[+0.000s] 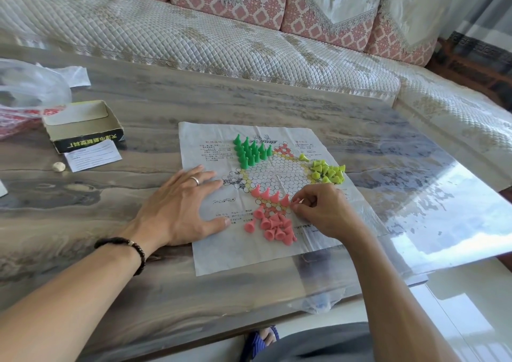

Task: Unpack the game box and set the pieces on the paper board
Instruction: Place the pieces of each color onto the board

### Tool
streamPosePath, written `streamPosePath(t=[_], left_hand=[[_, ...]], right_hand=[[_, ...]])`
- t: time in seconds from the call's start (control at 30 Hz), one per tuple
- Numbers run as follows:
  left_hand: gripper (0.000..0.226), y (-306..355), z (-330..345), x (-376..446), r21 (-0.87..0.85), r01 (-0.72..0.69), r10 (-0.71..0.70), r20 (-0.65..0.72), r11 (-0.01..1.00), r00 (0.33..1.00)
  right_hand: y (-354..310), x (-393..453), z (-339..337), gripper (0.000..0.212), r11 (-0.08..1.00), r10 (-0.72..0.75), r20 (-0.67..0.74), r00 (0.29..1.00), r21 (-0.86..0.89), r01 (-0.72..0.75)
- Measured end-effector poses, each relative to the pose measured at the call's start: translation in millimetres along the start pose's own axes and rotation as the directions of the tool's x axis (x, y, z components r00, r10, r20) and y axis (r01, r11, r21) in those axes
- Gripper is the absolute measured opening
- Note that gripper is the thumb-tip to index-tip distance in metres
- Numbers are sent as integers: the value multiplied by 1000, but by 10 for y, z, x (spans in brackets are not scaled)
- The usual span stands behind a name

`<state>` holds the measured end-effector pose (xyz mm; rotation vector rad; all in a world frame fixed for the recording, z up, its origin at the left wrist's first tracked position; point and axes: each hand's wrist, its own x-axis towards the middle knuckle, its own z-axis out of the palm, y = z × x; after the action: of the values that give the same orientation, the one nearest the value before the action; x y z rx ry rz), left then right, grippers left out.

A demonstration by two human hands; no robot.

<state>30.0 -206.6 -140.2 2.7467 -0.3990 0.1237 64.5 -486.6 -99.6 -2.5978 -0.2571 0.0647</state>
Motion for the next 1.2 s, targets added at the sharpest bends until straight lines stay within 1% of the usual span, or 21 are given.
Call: streamPosePath(t=[0.07, 0.17, 0.23, 0.3, 0.33, 0.37, 0.43, 0.5, 0.53, 0.6, 0.73, 0.87, 1.03, 1.1, 1.2], left_hand=[[107, 5, -5, 0, 2, -1, 1, 7, 1000, 1000], [107, 10, -14, -1, -2, 0, 0, 9, 1000, 1000], [107, 9, -17, -4, -4, 1, -1, 12, 1000, 1000], [108, 10, -16, -3, -6, 0, 0, 13, 1000, 1000], [108, 13, -18, 0, -6, 0, 0, 13, 1000, 1000], [108, 17, -19, 2, -6, -1, 1, 14, 1000, 1000], [108, 23, -19, 4, -2, 0, 0, 17, 1000, 1000], [107, 24, -17, 1, 0, 2, -2, 17, 1000, 1000], [107, 24, -17, -2, -1, 3, -3, 17, 1000, 1000], [107, 25, -20, -5, -5, 8, -8, 18, 1000, 1000], [106, 36, -32, 4, -5, 7, -7, 23, 1000, 1000], [104, 33, -32, -2, -19, 3, -3, 17, 1000, 1000], [99, 30, -31, -15, -22, -6, 6, 5, 1000, 1000], [100, 36, -36, -16, -24, -7, 7, 5, 1000, 1000], [97, 44, -49, -19, -25, 0, 0, 15, 1000, 1000]], right_hand=[[-2, -1, -2, 6, 1000, 6, 5, 1000, -13, -6], [-18, -38, -33, 23, 999, 39, -12, 999, 14, -39], [-67, -79, -81, 23, 999, 36, -125, 991, 36, -32], [-166, -128, -128, 14, 998, -7, -261, 965, 52, 22], [-232, -150, -139, 11, 996, -44, -287, 957, 64, 65], [-305, -170, -137, 10, 991, -89, -273, 958, 75, 114], [-433, -203, -75, 10, 976, -189, -171, 967, 74, 204], [-543, -218, 33, 9, 967, -250, -70, 966, 19, 252], [-584, -211, 91, 10, 963, -271, -45, 962, -27, 270], [-654, -192, 184, 15, 957, -276, -23, 961, -100, 272], [-710, -127, 293, 21, 951, -203, 22, 979, -233, 202], [-787, -105, 382, 13, 928, -216, 3, 976, -311, 206], [-837, -116, 501, 19, 910, -238, -52, 970, -361, 204], [-849, -122, 525, 20, 912, -228, -62, 972, -362, 191], [-854, -121, 515, 11, 940, -198, -67, 978, -296, 170]])
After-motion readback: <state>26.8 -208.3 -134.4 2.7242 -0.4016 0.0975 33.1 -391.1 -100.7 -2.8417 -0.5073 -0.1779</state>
